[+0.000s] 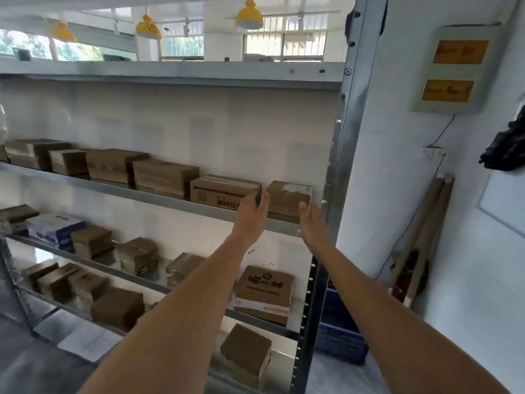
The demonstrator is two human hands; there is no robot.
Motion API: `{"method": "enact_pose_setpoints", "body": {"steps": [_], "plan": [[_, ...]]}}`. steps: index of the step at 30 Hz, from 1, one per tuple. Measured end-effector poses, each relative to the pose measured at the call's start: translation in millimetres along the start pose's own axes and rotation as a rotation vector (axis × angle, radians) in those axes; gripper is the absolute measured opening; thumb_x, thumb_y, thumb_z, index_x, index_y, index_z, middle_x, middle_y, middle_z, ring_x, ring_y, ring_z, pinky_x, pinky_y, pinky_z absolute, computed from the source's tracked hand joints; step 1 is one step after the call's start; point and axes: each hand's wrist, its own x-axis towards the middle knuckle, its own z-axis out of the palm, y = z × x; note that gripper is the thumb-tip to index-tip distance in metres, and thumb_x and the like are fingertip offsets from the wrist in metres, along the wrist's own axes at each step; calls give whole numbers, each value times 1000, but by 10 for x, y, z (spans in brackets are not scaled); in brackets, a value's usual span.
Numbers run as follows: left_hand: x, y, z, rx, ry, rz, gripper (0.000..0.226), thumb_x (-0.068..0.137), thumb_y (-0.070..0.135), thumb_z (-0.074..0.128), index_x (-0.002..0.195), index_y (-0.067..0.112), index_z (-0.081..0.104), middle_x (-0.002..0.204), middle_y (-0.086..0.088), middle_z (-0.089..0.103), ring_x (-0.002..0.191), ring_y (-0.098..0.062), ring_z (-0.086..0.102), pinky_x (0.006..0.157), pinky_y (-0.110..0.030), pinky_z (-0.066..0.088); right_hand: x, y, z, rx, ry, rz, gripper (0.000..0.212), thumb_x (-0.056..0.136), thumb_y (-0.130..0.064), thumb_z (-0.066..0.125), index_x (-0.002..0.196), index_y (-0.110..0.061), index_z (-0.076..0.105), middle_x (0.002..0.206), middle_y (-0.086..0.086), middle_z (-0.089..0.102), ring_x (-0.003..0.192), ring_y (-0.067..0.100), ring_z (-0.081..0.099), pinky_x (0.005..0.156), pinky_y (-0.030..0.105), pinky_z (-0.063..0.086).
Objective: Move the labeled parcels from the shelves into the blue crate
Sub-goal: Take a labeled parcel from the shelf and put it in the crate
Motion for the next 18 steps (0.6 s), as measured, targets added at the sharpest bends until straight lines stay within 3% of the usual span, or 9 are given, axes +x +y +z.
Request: {"method": "enact_pose_setpoints", "body": {"steps": [1,3,6,10,14,18], "plan": [[69,-47,45,-27,-14,-4,45,99,42,36,102,4,59,91,-8,61,83,-21,55,77,-35,44,60,10,20,2,21,13,64,102,-50,27,153,-11,24,158,10,28,145,27,26,118,44,21],[236,-124,106,-36,-37,-38,61,94,56,33,123,8,57,119,-8,62,110,-22,57,97,-39,44,211,30,81,24,60,30,62,102,-50,27,152,-13,27,156,8,31,143,28,30,118,46,24],[441,-172,186,-96,-81,-115,65,97,54,35,145,11,39,149,-7,41,139,-24,36,116,-44,27,419,76,249,61,87,54,68,98,-57,27,150,-13,29,153,10,36,140,30,34,116,50,28],[752,-319,276,-206,-99,-156,65,98,54,33,149,14,29,156,-6,29,143,-24,26,118,-46,22,761,263,483,62,181,89,97,78,-79,23,150,-15,28,151,9,37,138,29,36,114,52,30],[980,-470,404,-255,-165,-169,63,100,51,29,152,16,22,159,-4,20,146,-23,19,120,-42,16,848,181,511,101,267,127,65,101,-49,32,152,-10,22,155,10,30,142,28,30,119,47,23],[1130,-565,479,-393,-200,-258,69,95,59,28,148,15,31,156,-5,29,142,-24,29,119,-41,20,954,244,531,140,334,182,63,101,-49,30,152,-13,23,154,10,34,140,28,33,117,47,26]]}}
